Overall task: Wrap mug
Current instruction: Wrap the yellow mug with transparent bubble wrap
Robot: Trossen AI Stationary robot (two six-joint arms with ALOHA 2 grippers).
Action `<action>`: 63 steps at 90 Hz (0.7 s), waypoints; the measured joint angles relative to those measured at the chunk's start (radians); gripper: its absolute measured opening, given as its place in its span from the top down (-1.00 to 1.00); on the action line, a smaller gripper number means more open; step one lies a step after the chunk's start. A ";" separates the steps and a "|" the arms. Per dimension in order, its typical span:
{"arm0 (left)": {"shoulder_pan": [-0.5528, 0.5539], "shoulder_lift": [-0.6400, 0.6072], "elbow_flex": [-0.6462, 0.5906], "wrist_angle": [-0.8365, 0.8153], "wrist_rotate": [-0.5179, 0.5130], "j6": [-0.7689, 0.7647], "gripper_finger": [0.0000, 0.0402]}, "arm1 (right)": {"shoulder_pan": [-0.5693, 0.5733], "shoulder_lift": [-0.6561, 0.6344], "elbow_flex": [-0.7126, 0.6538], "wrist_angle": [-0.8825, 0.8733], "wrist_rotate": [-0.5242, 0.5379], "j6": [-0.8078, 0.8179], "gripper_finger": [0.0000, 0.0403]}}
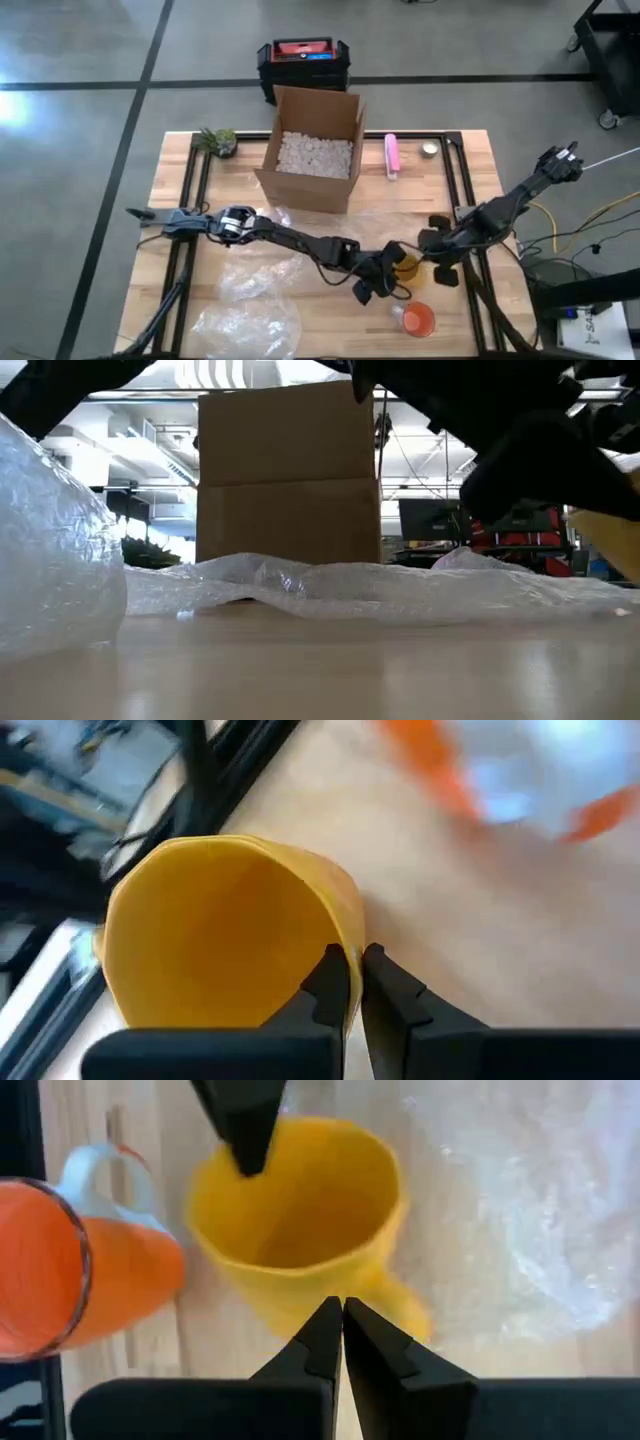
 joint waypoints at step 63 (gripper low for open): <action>-0.009 -0.356 0.002 -0.802 -0.196 -0.726 1.00 | 0.000 -0.076 -0.018 0.037 0.247 -0.044 1.00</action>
